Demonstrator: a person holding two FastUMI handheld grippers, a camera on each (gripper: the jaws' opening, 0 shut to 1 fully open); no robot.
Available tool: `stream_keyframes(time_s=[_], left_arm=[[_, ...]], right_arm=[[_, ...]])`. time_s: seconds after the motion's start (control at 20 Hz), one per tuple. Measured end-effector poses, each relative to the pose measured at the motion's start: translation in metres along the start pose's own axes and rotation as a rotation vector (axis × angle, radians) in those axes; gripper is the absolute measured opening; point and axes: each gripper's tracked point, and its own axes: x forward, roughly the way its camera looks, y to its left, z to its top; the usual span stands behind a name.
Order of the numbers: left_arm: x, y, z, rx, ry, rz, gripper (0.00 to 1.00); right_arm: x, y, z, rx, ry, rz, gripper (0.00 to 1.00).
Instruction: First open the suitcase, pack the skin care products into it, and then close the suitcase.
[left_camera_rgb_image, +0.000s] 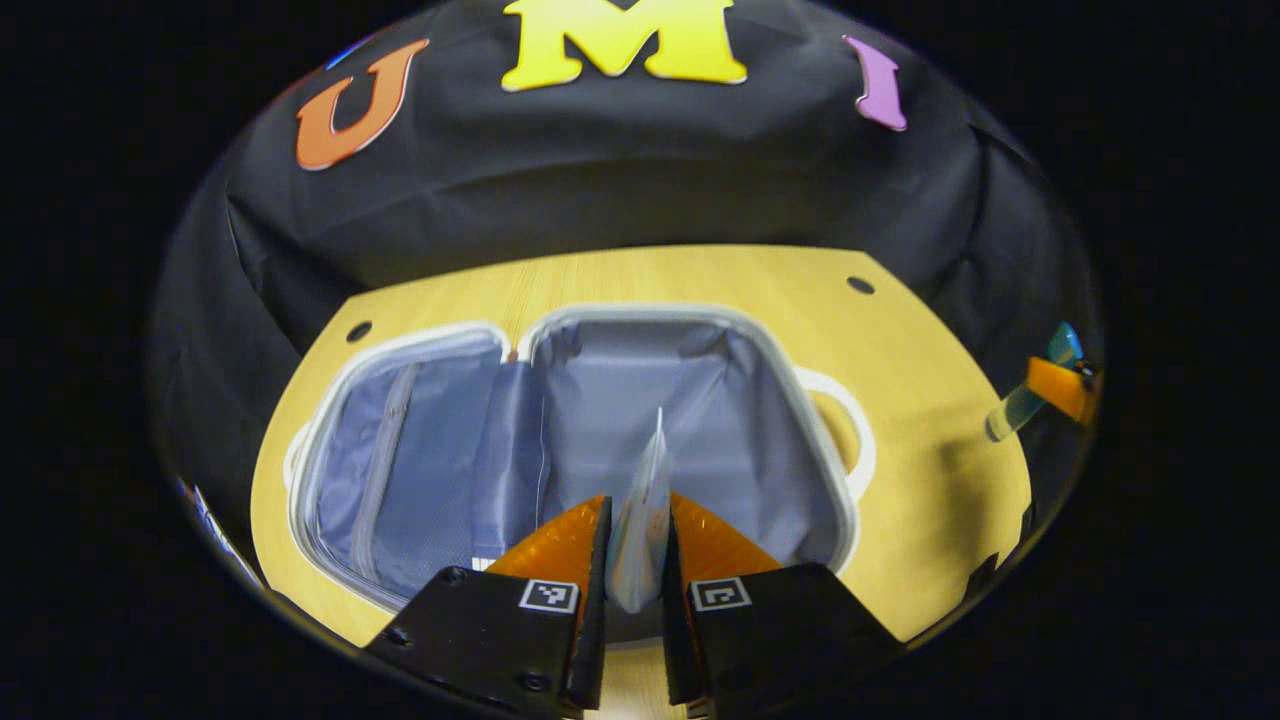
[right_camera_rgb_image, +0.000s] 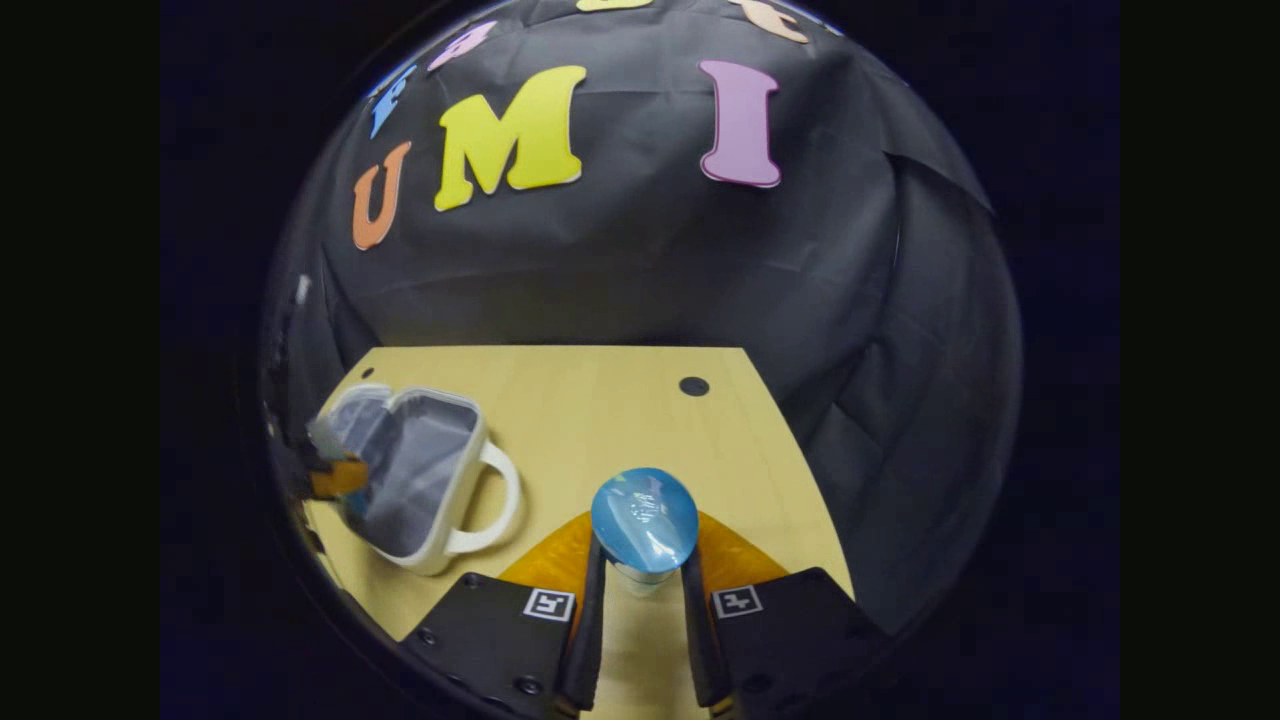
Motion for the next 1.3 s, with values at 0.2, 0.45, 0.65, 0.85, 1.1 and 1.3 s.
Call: stream_keyframes(time_s=[0.2, 0.45, 0.65, 0.85, 1.1, 1.3], left_arm=[[0.013, -0.004, -0.027, -0.011, 0.095, -0.023, 0.27], [0.023, 0.001, -0.031, -0.022, 0.139, -0.012, 0.27], [0.029, 0.007, -0.030, -0.035, 0.164, 0.002, 0.27], [0.037, 0.011, -0.027, -0.054, 0.181, 0.022, 0.27], [0.052, 0.008, -0.028, -0.015, 0.222, 0.038, 0.29], [0.056, 0.008, -0.029, -0.019, 0.230, 0.055, 0.30]], right_arm=[[-0.024, 0.028, -0.002, -0.062, -0.008, 0.023, 0.33], [-0.033, 0.031, -0.009, -0.034, 0.014, 0.002, 0.33], [-0.036, 0.027, -0.009, -0.026, 0.010, -0.010, 0.31], [-0.036, 0.022, -0.011, -0.018, 0.019, -0.013, 0.33], [-0.033, 0.019, -0.022, -0.022, 0.037, -0.006, 0.33], [-0.033, 0.012, -0.029, -0.022, 0.047, -0.002, 0.33]])
